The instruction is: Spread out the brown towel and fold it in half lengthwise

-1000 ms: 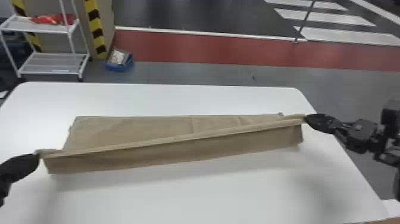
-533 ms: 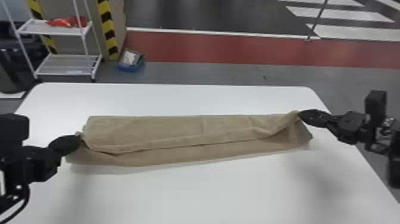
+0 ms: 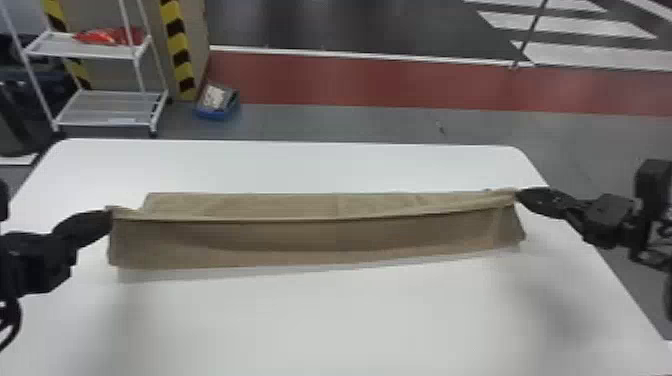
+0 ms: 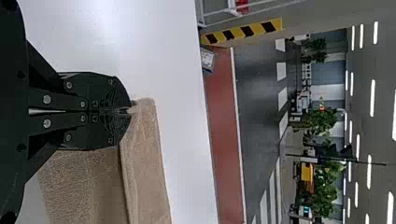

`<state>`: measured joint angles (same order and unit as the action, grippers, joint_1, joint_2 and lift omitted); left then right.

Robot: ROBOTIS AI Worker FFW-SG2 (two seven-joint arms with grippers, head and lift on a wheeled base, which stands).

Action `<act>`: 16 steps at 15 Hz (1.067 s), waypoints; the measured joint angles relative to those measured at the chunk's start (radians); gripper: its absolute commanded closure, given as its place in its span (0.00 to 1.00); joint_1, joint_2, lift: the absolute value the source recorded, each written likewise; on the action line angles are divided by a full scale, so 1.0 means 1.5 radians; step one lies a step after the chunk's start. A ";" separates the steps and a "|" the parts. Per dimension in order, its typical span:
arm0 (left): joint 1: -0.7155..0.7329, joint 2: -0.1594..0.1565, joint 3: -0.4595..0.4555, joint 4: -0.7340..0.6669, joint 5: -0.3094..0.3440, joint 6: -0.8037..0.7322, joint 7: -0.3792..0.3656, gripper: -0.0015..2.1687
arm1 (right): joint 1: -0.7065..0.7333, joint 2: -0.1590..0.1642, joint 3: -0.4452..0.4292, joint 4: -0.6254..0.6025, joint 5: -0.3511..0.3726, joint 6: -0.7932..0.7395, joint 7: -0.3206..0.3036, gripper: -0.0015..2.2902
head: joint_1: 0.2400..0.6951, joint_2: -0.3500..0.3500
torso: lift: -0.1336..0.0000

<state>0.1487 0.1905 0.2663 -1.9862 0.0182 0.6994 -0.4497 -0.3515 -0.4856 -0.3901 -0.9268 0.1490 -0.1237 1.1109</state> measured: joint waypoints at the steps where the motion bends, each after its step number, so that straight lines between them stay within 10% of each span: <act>1: 0.005 0.000 0.008 -0.012 0.005 0.004 -0.001 0.67 | 0.005 -0.001 -0.013 0.000 -0.004 0.001 0.002 0.53 | 1.00 0.31 | 0.07; 16: -0.086 0.010 -0.042 0.066 -0.018 0.034 0.011 0.67 | -0.019 -0.009 0.024 0.012 -0.003 0.013 -0.022 0.53 | 1.00 0.30 | 0.07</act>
<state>0.0200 0.2059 0.2027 -1.8874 -0.0090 0.7510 -0.4335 -0.3794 -0.4998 -0.3549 -0.9092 0.1441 -0.1049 1.0780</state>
